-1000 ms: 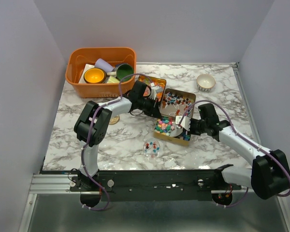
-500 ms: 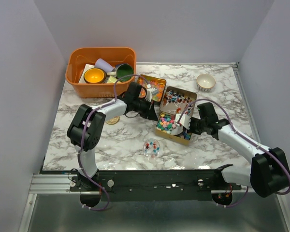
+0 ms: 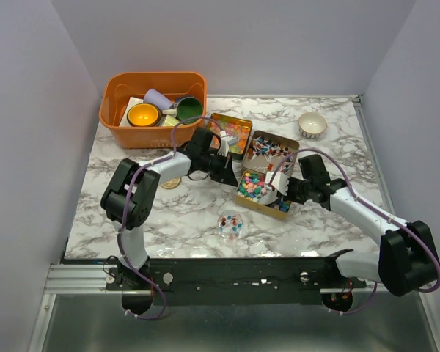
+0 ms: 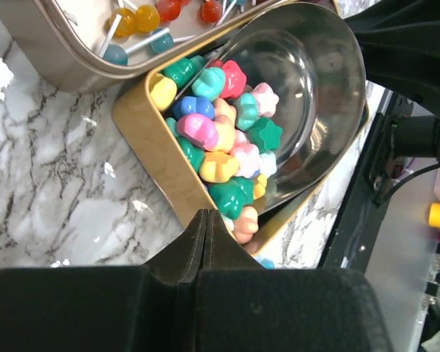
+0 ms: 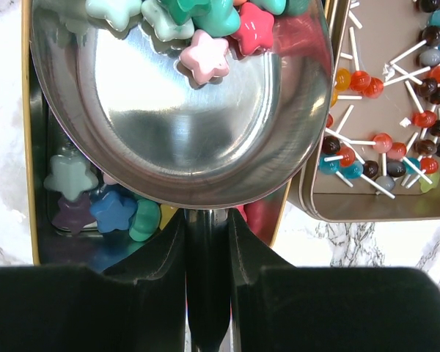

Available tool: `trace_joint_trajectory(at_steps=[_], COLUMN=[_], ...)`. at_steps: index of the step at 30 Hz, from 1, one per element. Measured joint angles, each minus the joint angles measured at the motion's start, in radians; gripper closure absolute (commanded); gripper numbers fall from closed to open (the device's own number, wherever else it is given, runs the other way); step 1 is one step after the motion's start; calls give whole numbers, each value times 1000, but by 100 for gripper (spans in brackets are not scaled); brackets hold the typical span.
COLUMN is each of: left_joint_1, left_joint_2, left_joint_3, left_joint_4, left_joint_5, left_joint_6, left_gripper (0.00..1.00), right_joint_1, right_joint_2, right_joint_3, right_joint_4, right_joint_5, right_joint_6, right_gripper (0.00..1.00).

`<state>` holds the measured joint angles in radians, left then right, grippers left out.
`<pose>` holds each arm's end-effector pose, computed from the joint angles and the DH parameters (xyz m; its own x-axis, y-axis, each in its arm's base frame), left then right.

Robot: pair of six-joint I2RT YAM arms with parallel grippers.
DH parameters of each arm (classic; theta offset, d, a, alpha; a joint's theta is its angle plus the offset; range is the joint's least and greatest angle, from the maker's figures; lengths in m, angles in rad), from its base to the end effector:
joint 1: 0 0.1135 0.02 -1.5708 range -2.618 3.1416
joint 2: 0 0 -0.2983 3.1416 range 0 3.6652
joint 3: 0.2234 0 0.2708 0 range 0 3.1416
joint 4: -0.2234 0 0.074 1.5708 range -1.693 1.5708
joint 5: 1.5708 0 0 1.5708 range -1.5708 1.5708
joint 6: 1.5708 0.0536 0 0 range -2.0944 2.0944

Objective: Pack the candies
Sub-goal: Adjust the storage box at the center of the board.

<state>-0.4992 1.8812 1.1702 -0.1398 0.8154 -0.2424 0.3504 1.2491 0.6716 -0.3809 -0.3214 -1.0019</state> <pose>0.3530 -0.2369 0.1874 -0.8207 0.2601 -0.5087 0.5693 0.4476 -0.6896 0.2304 0.1022 0.2004 0.0041 -0.8496 -0.5274 -0.9148 0.2098 -0.3450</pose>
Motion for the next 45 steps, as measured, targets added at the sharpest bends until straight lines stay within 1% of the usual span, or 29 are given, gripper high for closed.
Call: trace_joint_trajectory(at_steps=[4,8,10,18,26,35,37,41,45], left_joint_1=[0,-2,-4,-24,-26,-27,-27,-26,-25], left_joint_2=[-31,-87,-92,15,44,73,76,76,76], left_joint_3=[-1,-4,-2,13,37,68,73,80,83], left_joint_4=[-31,-29,-27,-30,-35,-47,-53,-65,-73], left_joint_5=[-14,-18,-18,-17,-13,8,9,5,0], left_joint_6=[-21,-41,-45,-50,-42,-41,-41,-34,-26], left_gripper=[100,100,100,100,100,100,100,100,100], right_joint_1=[0,0,0,0,2,77,86,89,89], right_joint_2=[0,2,3,17,16,-89,-91,-40,-32], right_joint_3=[0,0,0,0,0,-34,-29,43,51], right_joint_4=[0,1,1,5,2,13,9,-56,-75], right_joint_5=[10,19,22,28,41,91,97,100,93], right_joint_6=[-19,-31,-38,-56,-36,-138,-129,-63,-3], right_gripper=[99,99,99,99,99,99,99,99,99])
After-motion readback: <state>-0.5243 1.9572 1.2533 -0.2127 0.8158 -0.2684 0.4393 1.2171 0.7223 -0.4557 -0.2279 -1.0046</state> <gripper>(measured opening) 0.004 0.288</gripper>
